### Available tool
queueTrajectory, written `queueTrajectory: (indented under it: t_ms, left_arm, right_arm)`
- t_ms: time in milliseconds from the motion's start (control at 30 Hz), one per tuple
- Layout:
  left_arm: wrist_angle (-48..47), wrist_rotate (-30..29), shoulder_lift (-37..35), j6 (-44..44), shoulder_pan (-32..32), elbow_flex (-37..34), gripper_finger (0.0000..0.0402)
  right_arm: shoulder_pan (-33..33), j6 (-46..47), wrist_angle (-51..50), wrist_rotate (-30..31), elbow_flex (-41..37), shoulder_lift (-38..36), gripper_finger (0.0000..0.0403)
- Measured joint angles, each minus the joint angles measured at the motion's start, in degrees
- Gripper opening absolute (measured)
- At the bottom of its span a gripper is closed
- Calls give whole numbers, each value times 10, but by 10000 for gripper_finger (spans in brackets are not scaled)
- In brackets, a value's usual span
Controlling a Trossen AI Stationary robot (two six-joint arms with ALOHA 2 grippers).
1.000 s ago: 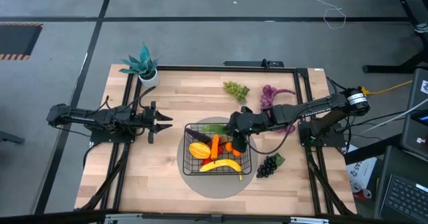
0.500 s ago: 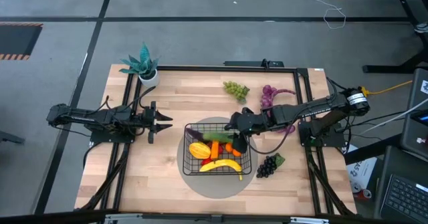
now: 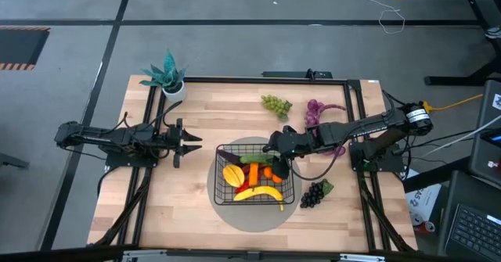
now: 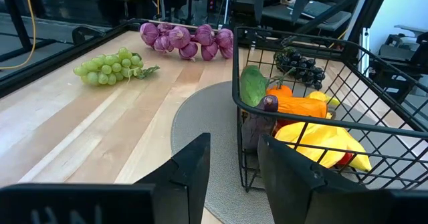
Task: Build produce basket
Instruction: Put the black grapes into the black wire basket
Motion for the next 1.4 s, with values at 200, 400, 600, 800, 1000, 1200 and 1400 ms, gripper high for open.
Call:
queueTrajectory:
  t_ms: [200, 400, 600, 800, 1000, 1200, 1400]
  left_arm:
    - [0, 0, 0, 0, 0, 0, 121]
    - [0, 0, 0, 0, 0, 0, 121]
    - [0, 0, 0, 0, 0, 0, 121]
    - [0, 0, 0, 0, 0, 0, 121]
    - [0, 0, 0, 0, 0, 0, 121]
    - [0, 0, 0, 0, 0, 0, 121]
    - [0, 0, 0, 0, 0, 0, 121]
  right_arm:
    - [-6, -24, -71, -1, 41, -2, 227]
    - [-10, -25, -238, 0, 146, -4, 210]
    - [-7, -7, -412, 0, 243, -4, 208]
    - [-6, -14, -542, 0, 294, -4, 208]
    - [-6, -24, -622, 20, 297, -5, 208]
    - [-3, -24, -620, 0, 297, -5, 208]
    - [31, 8, -619, -16, 297, -5, 208]
